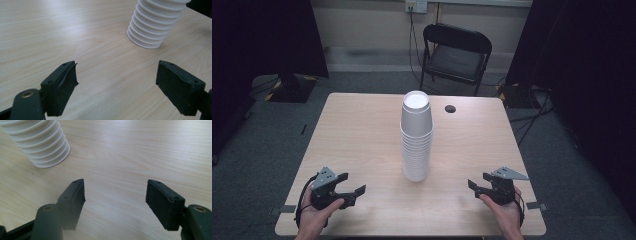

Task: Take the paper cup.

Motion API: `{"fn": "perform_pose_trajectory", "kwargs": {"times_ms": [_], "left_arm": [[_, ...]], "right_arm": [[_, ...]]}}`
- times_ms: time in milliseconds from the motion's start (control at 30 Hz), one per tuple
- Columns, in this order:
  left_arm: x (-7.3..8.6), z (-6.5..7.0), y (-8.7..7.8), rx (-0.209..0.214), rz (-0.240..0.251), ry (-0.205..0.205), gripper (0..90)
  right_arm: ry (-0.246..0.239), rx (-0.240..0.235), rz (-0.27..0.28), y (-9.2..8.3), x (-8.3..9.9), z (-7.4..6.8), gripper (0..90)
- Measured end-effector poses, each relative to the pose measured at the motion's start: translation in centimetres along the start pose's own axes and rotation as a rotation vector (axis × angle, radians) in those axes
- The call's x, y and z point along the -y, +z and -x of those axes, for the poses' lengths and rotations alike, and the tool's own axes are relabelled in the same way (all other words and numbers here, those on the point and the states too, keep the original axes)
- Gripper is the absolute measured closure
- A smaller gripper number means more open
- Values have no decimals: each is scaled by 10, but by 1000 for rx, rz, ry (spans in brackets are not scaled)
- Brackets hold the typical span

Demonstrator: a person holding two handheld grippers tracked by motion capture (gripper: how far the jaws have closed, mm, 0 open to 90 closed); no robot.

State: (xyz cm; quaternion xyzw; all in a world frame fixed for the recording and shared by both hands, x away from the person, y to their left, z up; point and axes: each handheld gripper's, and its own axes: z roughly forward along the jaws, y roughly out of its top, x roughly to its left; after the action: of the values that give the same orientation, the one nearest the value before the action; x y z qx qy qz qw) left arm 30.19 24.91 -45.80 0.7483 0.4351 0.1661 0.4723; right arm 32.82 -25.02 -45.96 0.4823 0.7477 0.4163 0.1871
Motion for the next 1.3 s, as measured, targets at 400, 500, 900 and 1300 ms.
{"fn": "perform_pose_trajectory", "kwargs": {"times_ms": [400,500,900,1300], "left_arm": [[-3,-1,4,6,-9,3,174],[-3,-1,5,25,0,11,172],[-2,-2,1,41,19,18,161],[-2,2,1,44,-5,51,169]], "right_arm": [[-26,-22,16,4,-5,-6,329],[-29,-53,50,2,-8,-7,323],[-88,-165,84,0,-26,-32,177],[-141,-227,139,-14,-51,-48,161]]}}
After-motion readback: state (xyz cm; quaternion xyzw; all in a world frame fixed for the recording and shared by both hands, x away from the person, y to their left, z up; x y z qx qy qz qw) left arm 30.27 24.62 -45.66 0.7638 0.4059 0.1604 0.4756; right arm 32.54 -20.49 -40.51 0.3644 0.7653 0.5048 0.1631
